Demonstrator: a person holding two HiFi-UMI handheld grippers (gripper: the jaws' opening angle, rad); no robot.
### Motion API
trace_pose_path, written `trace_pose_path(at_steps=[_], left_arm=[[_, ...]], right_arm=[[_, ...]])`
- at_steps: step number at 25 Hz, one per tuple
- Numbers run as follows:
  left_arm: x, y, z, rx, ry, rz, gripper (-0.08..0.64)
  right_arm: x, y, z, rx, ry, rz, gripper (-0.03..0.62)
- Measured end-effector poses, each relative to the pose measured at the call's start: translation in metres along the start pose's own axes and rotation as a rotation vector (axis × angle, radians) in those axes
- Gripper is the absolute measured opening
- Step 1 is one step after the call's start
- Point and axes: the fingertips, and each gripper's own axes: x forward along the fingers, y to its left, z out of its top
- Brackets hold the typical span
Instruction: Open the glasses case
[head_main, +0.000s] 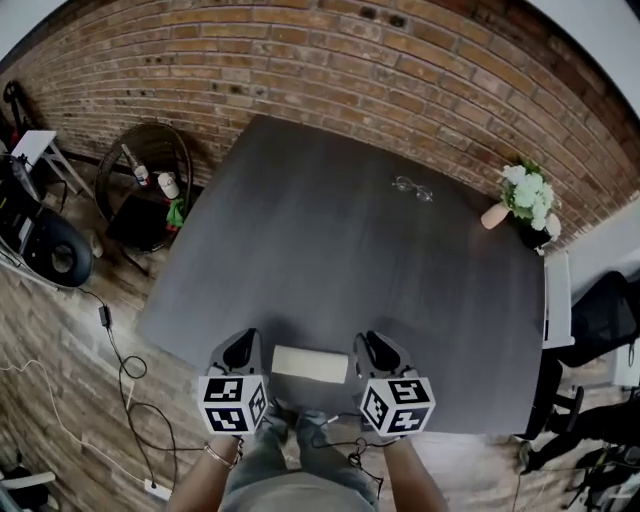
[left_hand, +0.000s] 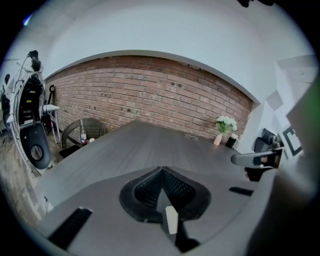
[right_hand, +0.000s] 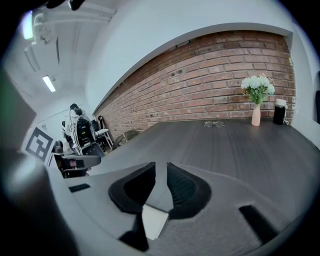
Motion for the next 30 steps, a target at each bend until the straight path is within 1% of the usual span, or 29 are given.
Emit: trace_pose_path(at_steps=[7,16,22,30], left_arm=[[0.005,-0.001,-0.042,0.018,0.09,-0.042,-0.005],[0.002,-0.002,-0.094,0.029,0.189,-0.071,-0.005],[-0.001,-0.013,-0.113,0.035,0.231,-0.102,-0.005],[0.003,-0.022,-0.132,0.043,0.278,-0.122,-0.005]], right_arm=[[-0.003,0.0,-0.041,0.024,0.056,-0.035,0.075],[-0.009,-0.001,-0.086,0.058,0.119,-0.064,0.077],[-0.012,0.002,-0.096,0.044,0.138,-0.065,0.077],[-0.015,0.002,-0.108,0.012,0.17,-0.052,0.077]])
